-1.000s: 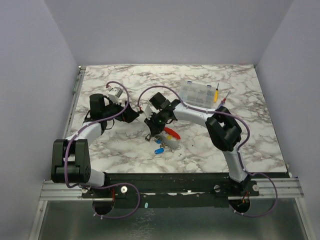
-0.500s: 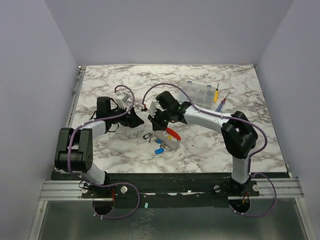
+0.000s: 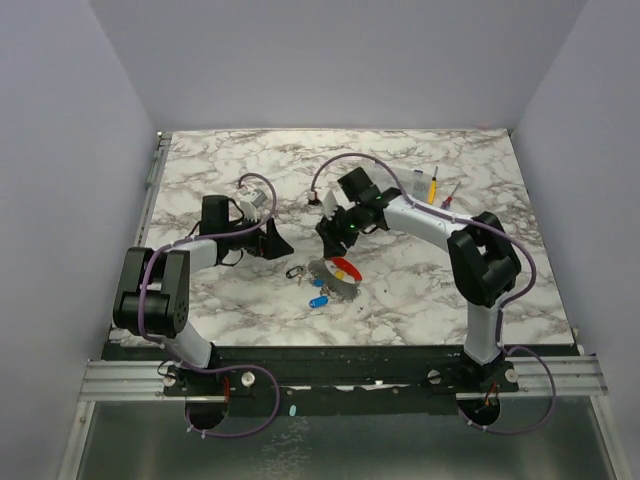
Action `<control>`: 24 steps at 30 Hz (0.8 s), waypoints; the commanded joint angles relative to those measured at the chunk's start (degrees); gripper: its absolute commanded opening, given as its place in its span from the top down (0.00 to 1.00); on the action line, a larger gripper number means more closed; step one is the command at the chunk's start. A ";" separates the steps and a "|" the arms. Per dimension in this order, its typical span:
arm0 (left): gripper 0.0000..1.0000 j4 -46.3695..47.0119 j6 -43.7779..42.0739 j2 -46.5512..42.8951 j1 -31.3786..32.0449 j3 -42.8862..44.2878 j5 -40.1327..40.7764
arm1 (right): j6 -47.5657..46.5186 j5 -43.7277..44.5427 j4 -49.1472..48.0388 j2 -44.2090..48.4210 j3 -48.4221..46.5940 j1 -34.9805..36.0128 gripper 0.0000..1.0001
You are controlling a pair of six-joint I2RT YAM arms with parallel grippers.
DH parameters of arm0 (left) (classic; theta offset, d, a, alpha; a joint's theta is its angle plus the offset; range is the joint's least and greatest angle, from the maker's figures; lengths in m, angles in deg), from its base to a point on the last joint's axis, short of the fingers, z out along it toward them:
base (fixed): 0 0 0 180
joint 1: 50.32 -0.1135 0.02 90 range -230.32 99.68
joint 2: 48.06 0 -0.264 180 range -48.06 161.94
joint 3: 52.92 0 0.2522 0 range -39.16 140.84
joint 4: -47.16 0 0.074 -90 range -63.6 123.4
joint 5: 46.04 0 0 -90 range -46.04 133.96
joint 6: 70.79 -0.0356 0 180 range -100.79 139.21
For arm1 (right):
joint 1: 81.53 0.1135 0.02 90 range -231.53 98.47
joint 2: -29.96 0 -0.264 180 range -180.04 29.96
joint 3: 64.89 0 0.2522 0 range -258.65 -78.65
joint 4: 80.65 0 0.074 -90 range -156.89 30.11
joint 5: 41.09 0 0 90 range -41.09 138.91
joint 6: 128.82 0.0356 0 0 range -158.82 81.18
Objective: Remove the keys from the keyring
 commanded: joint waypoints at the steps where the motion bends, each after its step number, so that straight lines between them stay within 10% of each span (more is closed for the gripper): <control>1: 0.13 -0.16 0.40 -3.35 2.47 -0.14 4.83 | 2.34 -1.66 2.49 4.40 6.74 -3.12 0.41; 16: 0.17 -2.29 8.57 10.61 10.38 2.39 1.69 | 6.71 -4.51 2.70 2.16 13.61 -6.91 0.40; 24: 0.37 11.93 21.91 17.92 12.65 1.37 -5.03 | 8.98 -8.09 -1.40 -3.28 13.50 -6.90 0.49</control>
